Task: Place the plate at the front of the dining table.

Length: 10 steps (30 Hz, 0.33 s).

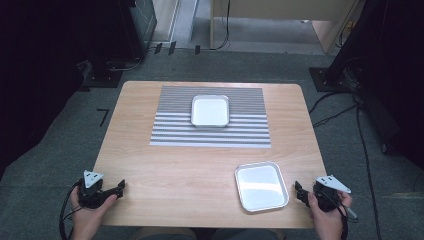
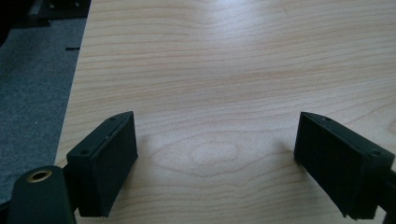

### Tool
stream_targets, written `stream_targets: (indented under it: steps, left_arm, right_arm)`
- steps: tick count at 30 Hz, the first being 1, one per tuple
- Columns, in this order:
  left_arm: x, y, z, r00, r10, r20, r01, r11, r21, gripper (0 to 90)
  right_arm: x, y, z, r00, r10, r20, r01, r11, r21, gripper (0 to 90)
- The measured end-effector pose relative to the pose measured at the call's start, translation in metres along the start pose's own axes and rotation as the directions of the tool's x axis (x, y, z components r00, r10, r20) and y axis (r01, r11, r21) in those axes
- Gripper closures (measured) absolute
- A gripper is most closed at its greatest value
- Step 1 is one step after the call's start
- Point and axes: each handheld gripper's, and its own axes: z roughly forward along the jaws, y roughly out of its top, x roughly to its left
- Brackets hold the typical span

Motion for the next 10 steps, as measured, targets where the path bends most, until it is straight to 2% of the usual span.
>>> stream_targets:
  steps: [10]
  left_arm:
    - [-0.0001,0.0021,0.0028,0.9999,0.009,0.012,-0.009,0.9999,-0.004,13.1]
  right_arm:
    - [-0.0007,0.0003,0.0010,0.9998,0.012,0.016,-0.012,1.000,0.008,16.9]
